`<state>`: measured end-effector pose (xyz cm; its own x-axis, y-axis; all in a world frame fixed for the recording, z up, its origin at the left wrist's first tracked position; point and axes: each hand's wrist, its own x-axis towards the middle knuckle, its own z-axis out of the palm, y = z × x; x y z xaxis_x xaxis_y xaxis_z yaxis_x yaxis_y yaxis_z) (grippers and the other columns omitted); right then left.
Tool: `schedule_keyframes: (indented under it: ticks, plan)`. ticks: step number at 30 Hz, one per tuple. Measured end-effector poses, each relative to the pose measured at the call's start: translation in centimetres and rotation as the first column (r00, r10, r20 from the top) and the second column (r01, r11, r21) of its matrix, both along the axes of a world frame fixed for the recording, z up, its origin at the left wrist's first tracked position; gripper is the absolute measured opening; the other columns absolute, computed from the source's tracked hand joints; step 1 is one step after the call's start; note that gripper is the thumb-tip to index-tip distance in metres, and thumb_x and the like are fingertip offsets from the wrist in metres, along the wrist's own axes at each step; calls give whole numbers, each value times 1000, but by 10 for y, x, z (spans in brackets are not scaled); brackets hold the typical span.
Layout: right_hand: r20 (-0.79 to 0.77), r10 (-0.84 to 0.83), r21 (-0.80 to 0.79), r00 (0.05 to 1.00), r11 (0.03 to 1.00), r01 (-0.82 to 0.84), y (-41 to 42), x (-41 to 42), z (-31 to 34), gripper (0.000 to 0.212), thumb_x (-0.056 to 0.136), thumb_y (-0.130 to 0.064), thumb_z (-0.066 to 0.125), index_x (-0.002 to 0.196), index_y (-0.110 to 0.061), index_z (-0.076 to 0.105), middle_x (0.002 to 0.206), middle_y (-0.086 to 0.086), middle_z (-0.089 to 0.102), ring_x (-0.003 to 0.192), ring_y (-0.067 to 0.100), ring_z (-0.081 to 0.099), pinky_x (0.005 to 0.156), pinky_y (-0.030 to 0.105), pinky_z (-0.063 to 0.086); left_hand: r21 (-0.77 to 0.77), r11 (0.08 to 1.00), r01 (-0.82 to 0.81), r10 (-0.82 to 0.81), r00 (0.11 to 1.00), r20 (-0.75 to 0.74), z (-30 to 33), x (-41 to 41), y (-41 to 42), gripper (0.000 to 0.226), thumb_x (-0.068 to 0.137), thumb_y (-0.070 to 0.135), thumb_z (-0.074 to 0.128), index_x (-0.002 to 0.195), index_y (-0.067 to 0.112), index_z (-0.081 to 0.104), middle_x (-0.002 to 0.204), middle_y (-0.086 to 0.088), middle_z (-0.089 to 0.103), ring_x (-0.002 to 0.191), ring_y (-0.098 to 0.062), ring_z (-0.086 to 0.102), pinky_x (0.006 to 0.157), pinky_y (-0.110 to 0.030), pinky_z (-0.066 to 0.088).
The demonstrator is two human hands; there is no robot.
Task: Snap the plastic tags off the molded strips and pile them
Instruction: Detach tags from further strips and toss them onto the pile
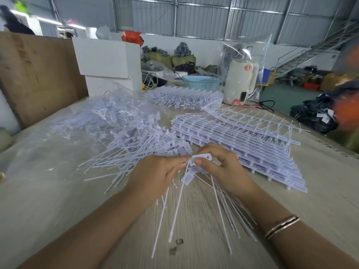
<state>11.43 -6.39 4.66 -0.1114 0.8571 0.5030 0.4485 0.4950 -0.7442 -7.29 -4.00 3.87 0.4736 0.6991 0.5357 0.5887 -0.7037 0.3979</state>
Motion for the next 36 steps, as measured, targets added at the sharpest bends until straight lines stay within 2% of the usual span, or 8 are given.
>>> schedule_keyframes:
  ticks: [4, 8, 12, 15, 21, 29, 33, 36]
  plan:
    - [14, -7, 32, 1000, 999, 6, 5, 4, -3, 9, 83, -5, 67, 77, -10, 71, 79, 7, 65, 77, 22, 60, 74, 36, 46, -11, 1000, 13, -12, 997, 71, 1, 1, 0, 16, 92, 24, 59, 95, 25, 75, 55, 29, 55, 49, 13, 49, 48, -6, 31]
    - [-375, 11, -186, 927, 979, -87, 3, 6, -3, 15, 87, -10, 61, 75, -11, 70, 75, 5, 66, 71, 17, 61, 66, 27, 49, -14, 999, 35, -33, 994, 108, 0, 3, 2, 23, 93, 28, 56, 80, 21, 73, 43, 16, 42, 43, -2, 44, 46, -13, 33]
    - [-603, -127, -180, 788, 983, 21, 5, 30, 5, 18, 84, -21, 60, 72, -8, 61, 68, -4, 64, 68, 4, 62, 69, 20, 46, -32, 999, 35, -29, 985, 171, -2, -5, 5, 29, 94, 34, 52, 94, 15, 75, 74, 0, 70, 69, -14, 65, 69, -31, 52]
    - [-503, -130, -267, 854, 964, -10, 8, 33, -6, 17, 86, -17, 64, 71, -10, 62, 64, 1, 59, 63, 11, 58, 64, 19, 45, -48, 997, 53, -38, 962, 271, 1, -9, 7, 28, 87, 26, 63, 115, 31, 64, 92, 11, 71, 83, -7, 65, 78, -26, 52]
    - [308, -256, -117, 916, 946, 304, 26, 26, -13, 12, 83, -32, 68, 93, -25, 68, 95, -7, 58, 99, 16, 54, 94, 45, 38, 7, 999, 40, -40, 986, 160, -2, -1, 5, 32, 79, 20, 74, 111, 22, 69, 90, 4, 61, 84, -15, 59, 76, -34, 48]
    - [154, -255, 61, 955, 967, 249, 8, 9, -5, 8, 90, -45, 52, 91, -46, 60, 98, -19, 56, 103, 11, 50, 95, 53, 33, 11, 999, 35, -35, 996, 86, -5, 3, 2, 47, 78, 31, 73, 123, 30, 60, 89, 17, 57, 86, -4, 55, 77, -29, 47]
    - [283, -93, -4, 954, 995, 99, 5, -9, -12, 23, 82, -60, 53, 86, -43, 67, 98, -13, 57, 106, 6, 41, 98, 19, 15, 106, 993, 60, -68, 995, 72, -5, 6, -1, 46, 76, 27, 75, 120, 21, 62, 97, 6, 66, 88, -10, 60, 75, -25, 49]
    - [159, 1, -109, 987, 994, 17, 4, -7, -10, 9, 84, -28, 67, 76, -29, 71, 95, -7, 59, 101, 0, 40, 87, 6, 21, 120, 987, 107, -115, 992, 59, -1, 7, -4, 42, 78, 30, 70, 117, 16, 63, 94, 11, 60, 87, -2, 54, 76, -12, 40]
